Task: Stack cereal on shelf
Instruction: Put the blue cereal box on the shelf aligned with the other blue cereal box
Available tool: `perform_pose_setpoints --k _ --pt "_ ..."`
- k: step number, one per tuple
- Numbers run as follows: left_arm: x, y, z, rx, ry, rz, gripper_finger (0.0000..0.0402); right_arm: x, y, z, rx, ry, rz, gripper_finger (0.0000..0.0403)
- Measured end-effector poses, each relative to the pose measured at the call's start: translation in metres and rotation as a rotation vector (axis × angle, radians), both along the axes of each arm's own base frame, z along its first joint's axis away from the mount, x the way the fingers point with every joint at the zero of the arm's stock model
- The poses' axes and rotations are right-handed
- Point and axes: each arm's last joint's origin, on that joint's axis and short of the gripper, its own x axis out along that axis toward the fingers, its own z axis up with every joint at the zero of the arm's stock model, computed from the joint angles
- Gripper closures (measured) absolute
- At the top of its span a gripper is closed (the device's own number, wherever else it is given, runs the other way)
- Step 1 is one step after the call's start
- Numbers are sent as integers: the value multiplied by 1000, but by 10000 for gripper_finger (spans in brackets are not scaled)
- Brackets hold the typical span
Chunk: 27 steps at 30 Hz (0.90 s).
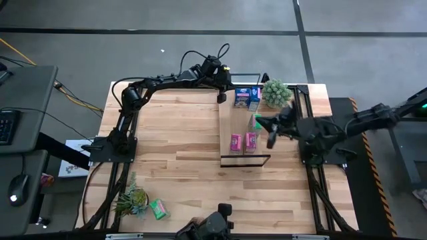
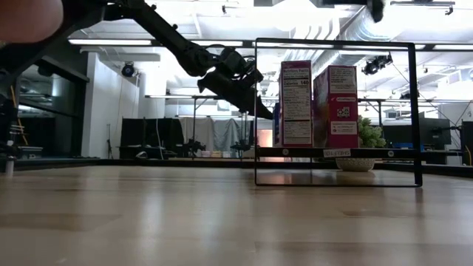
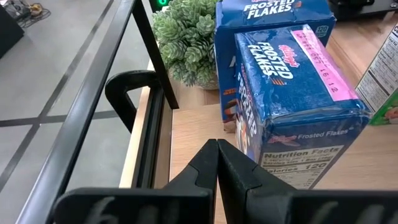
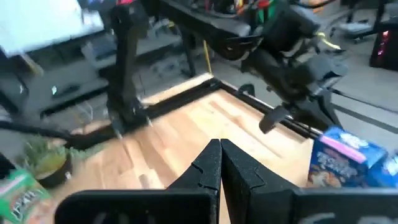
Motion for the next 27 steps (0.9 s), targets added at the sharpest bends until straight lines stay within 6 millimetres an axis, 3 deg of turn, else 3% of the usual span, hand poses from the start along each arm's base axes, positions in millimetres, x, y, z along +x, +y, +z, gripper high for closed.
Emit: perform_pose_setpoints --k 6,10,20,27 --pt "0 0 0 1 -1 1 402 29 -48 1 -19 383 -82 403" --pt "0 0 1 7 -10 5 402 45 -80 -3 -23 541 -37 403" --pt "1 0 1 11 -16 5 402 74 -156 -34 -27 697 132 403" --pt "1 0 1 17 -16 3 402 92 -185 -47 -22 851 174 403"
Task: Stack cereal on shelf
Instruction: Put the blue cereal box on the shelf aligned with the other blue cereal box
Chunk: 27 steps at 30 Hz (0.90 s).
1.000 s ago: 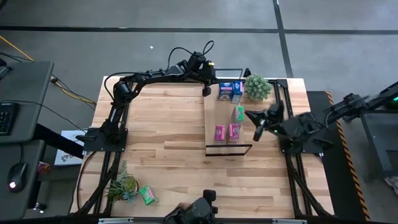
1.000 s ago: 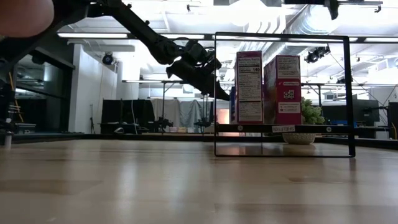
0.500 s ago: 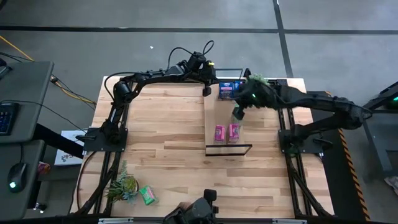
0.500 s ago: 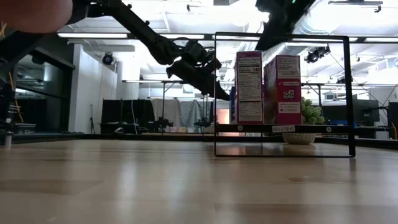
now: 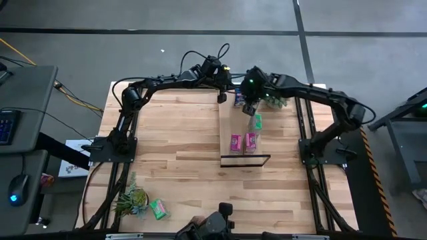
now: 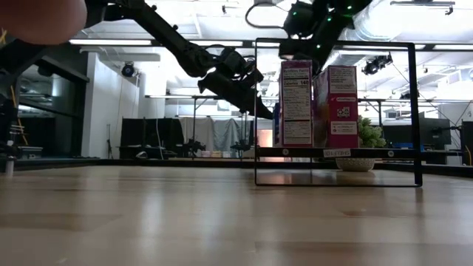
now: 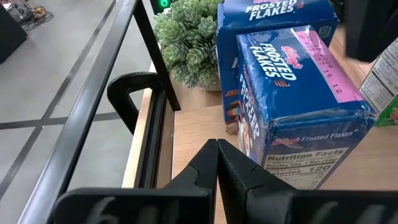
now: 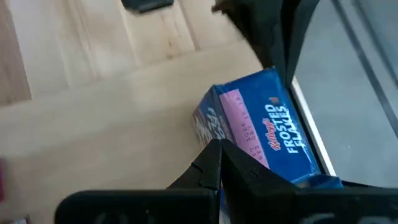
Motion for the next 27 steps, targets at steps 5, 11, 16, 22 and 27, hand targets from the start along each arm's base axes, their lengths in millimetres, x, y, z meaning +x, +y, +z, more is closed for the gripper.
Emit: perform_pose_setpoints --k 5,11,16,22,27 --pt "0 0 0 11 2 -5 402 8 -7 2 18 107 21 403" --pt "1 -1 0 27 3 -16 402 9 -10 6 -10 154 23 403" --pt "4 -5 0 53 4 -37 401 7 -13 6 -29 174 16 403" --pt "8 -12 0 62 5 -57 402 4 -15 5 -17 190 5 403" --pt "8 -13 0 58 7 -62 402 2 -14 4 3 205 -6 403"
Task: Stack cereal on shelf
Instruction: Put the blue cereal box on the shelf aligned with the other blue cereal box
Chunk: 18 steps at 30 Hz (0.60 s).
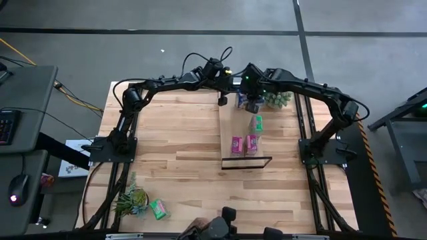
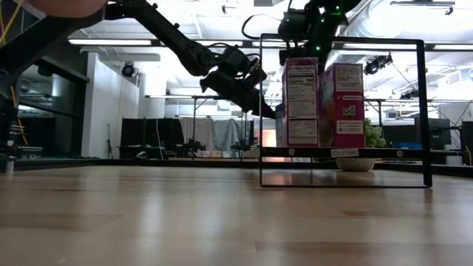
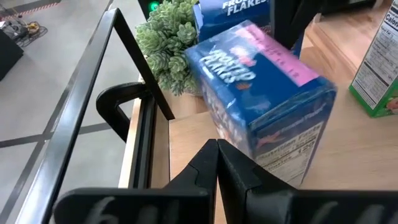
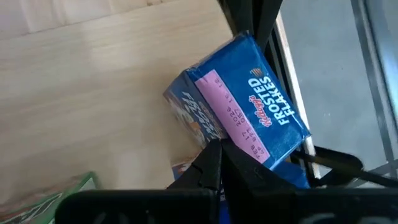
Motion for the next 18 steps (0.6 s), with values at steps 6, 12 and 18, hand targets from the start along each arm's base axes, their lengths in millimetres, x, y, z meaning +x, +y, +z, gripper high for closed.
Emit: perform_pose_setpoints --k 6,12,18 --pt "-4 -1 1 -22 30 1 402 -3 2 -2 18 30 -1 403" --pt "-9 -4 9 -47 55 2 402 -3 1 -1 -9 41 5 403" --pt "-8 -9 10 -74 69 -8 402 -2 0 -1 -39 48 -7 403"
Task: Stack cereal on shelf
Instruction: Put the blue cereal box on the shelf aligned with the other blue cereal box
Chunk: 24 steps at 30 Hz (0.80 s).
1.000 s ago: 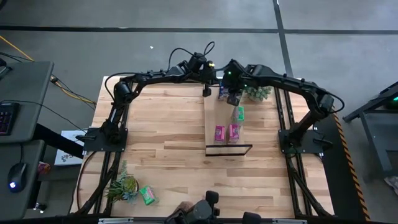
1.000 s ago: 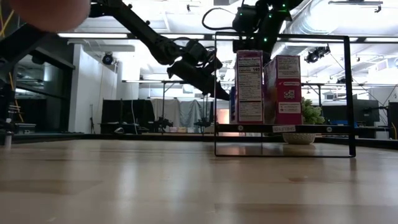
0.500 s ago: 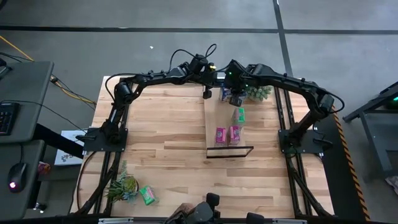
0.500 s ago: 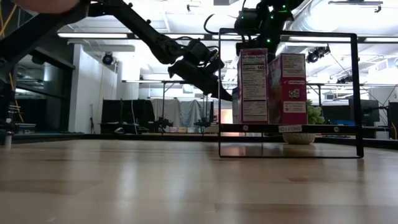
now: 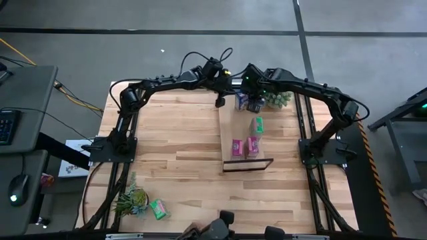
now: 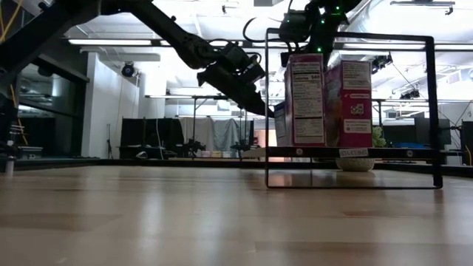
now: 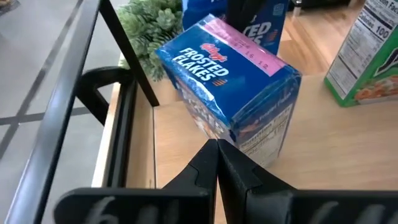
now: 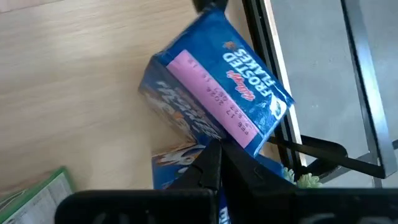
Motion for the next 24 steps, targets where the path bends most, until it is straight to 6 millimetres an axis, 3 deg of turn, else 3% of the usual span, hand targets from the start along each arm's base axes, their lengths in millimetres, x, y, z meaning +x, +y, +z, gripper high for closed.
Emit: perform_pose_setpoints --k 24 --pt "1 -7 -1 -70 27 9 401 -1 4 4 15 -13 24 403"
